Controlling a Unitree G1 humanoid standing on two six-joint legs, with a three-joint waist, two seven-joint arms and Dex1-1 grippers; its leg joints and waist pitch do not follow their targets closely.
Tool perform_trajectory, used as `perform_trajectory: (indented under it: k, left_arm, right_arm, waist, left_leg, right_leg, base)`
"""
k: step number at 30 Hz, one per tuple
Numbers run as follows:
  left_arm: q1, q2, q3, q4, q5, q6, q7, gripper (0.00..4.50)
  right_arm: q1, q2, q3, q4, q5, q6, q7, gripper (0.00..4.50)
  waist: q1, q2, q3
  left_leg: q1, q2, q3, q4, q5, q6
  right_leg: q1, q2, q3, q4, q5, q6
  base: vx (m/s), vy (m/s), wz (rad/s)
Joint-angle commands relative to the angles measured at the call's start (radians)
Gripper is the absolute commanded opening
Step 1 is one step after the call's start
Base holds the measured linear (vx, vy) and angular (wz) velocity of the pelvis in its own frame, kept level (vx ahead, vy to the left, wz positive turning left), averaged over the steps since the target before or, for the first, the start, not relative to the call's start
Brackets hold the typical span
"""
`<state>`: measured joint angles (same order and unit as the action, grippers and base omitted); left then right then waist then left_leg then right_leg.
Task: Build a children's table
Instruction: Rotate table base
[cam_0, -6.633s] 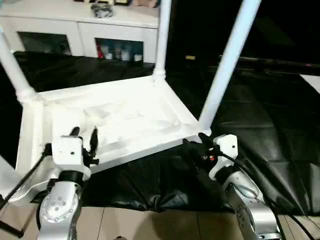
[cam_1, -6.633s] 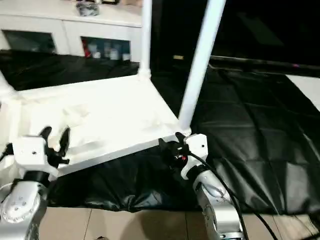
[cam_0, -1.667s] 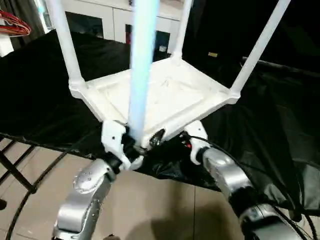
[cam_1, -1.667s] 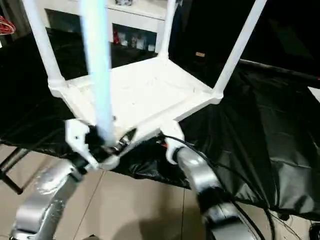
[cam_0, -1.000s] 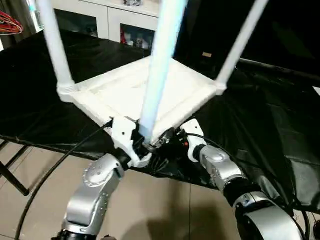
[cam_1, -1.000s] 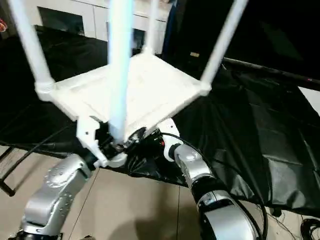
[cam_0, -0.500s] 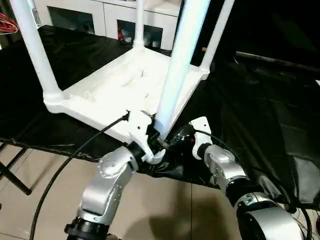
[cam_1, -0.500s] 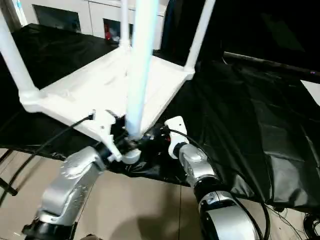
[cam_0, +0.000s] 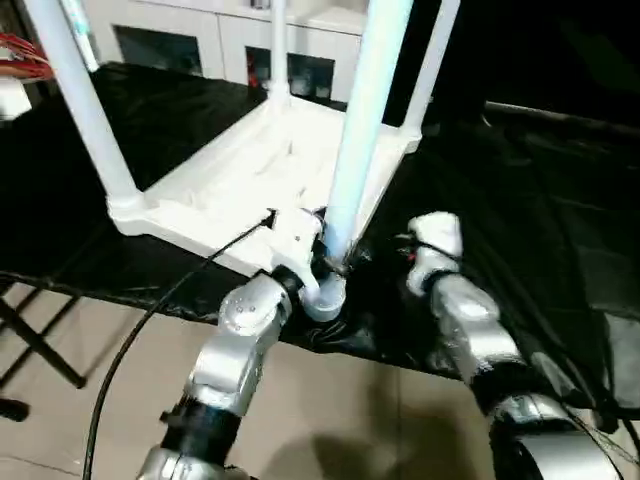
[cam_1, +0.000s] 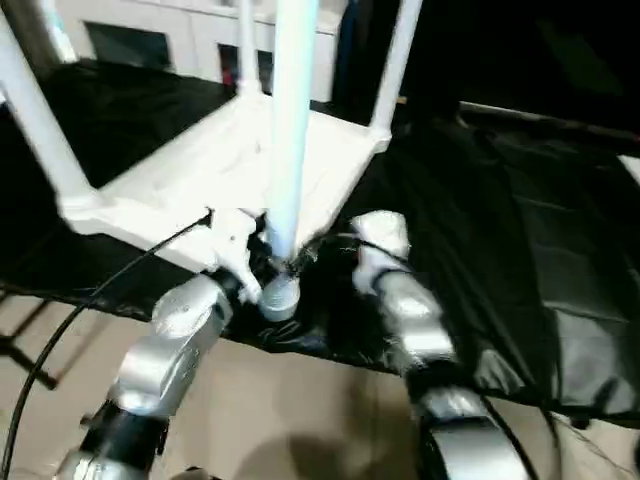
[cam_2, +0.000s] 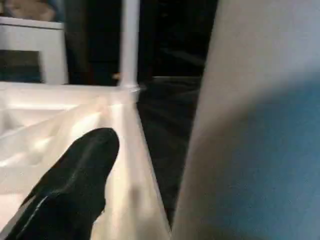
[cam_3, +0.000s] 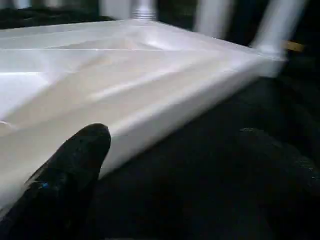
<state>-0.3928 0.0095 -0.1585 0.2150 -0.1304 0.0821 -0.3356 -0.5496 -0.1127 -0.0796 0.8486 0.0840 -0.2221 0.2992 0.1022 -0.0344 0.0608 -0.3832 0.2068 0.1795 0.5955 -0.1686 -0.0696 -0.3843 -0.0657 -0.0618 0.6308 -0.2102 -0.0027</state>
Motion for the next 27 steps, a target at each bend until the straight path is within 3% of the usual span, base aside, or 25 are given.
perform_trajectory:
  k: [1,3,6,10,17,19,22,23,25,27]
  left_arm:
    - [-0.035,-0.019,0.021,0.031,0.016,-0.012,0.048,4.38]
    - [-0.046,-0.028,0.025,0.046,0.017,-0.02,0.061,4.38]
    - [-0.031,-0.042,0.012,0.031,0.011,-0.023,0.05,4.38]
    - [0.019,-0.04,-0.004,-0.017,0.0,-0.019,0.018,4.38]
    - [0.209,0.03,0.031,-0.218,-0.035,-0.003,0.001,4.38]
    - [0.26,0.038,0.051,-0.268,-0.036,-0.008,0.009,4.38]
    - [0.331,0.035,0.083,-0.348,-0.06,-0.01,0.026,4.38]
    - [0.354,0.036,0.091,-0.376,-0.069,-0.007,0.028,4.38]
    - [0.396,0.044,0.098,-0.422,-0.074,-0.004,0.034,4.38]
    - [0.428,0.049,0.102,-0.445,-0.073,-0.007,0.041,4.38]
  right_arm:
    - [0.021,-0.013,-0.028,-0.045,0.021,0.009,-0.021,4.5]
    - [0.045,-0.014,-0.026,-0.081,0.021,0.017,-0.025,4.5]
    - [0.082,-0.013,-0.022,-0.141,0.02,0.036,-0.031,4.5]
    - [0.118,-0.01,-0.02,-0.217,0.019,0.071,-0.04,4.5]
    - [0.19,0.006,-0.007,-0.366,0.032,0.128,-0.045,4.5]
    - [0.216,0.012,-0.001,-0.414,0.037,0.151,-0.044,4.5]
    - [0.251,0.018,0.006,-0.466,0.041,0.172,-0.044,4.5]
    - [0.262,0.018,0.009,-0.483,0.04,0.178,-0.045,4.5]
    - [0.283,0.019,0.012,-0.521,0.041,0.196,-0.046,4.5]
    - [0.295,0.018,0.013,-0.541,0.042,0.207,-0.048,4.5]
  waist:
    - [0.0,0.019,-0.072]
    - [-0.006,0.015,-0.071]
    - [-0.009,0.021,-0.069]
    - [-0.009,0.021,-0.07]
    - [-0.014,0.024,-0.068]
    - [-0.016,0.015,-0.065]
    - [-0.017,0.018,-0.06]
    - [-0.017,0.009,-0.058]
    - [-0.02,0.014,-0.055]
    - [-0.019,0.01,-0.054]
  left_leg:
    - [0.022,0.027,-0.01,-0.069,-0.207,-0.017]
    - [0.019,0.026,-0.01,-0.07,-0.225,-0.012]
    - [0.017,0.027,-0.011,-0.069,-0.225,-0.002]
    - [0.015,0.029,-0.012,-0.07,-0.211,0.009]
    - [0.014,0.033,-0.012,-0.074,-0.227,0.008]
    - [0.015,0.033,-0.01,-0.076,-0.245,0.008]
    - [0.016,0.032,-0.01,-0.079,-0.278,-0.004]
    - [0.016,0.033,-0.01,-0.08,-0.289,-0.007]
    - [0.018,0.031,-0.01,-0.081,-0.309,-0.012]
    - [0.017,0.03,-0.011,-0.083,-0.32,-0.015]
  right_leg:
    - [0.044,-0.071,0.047,-0.071,-0.056,-0.188]
    - [0.043,-0.07,0.046,-0.077,-0.085,-0.188]
    - [0.041,-0.071,0.047,-0.083,-0.114,-0.185]
    - [0.041,-0.071,0.047,-0.081,-0.103,-0.186]
    - [0.037,-0.068,0.048,-0.079,-0.107,-0.176]
    - [0.033,-0.066,0.048,-0.084,-0.14,-0.166]
    - [0.028,-0.066,0.05,-0.091,-0.206,-0.143]
    - [0.027,-0.067,0.05,-0.094,-0.238,-0.132]
    - [0.02,-0.063,0.052,-0.099,-0.276,-0.112]
    - [0.02,-0.063,0.052,-0.101,-0.306,-0.096]
  base:
    - [0.0,0.0,0.0]
    - [0.0,0.0,0.0]
    - [0.0,0.0,0.0]
    - [0.0,0.0,0.0]
    - [0.0,0.0,0.0]
    - [0.0,0.0,0.0]
    - [0.0,0.0,0.0]
    - [0.0,0.0,0.0]
    - [0.0,0.0,0.0]
    - [0.0,0.0,0.0]
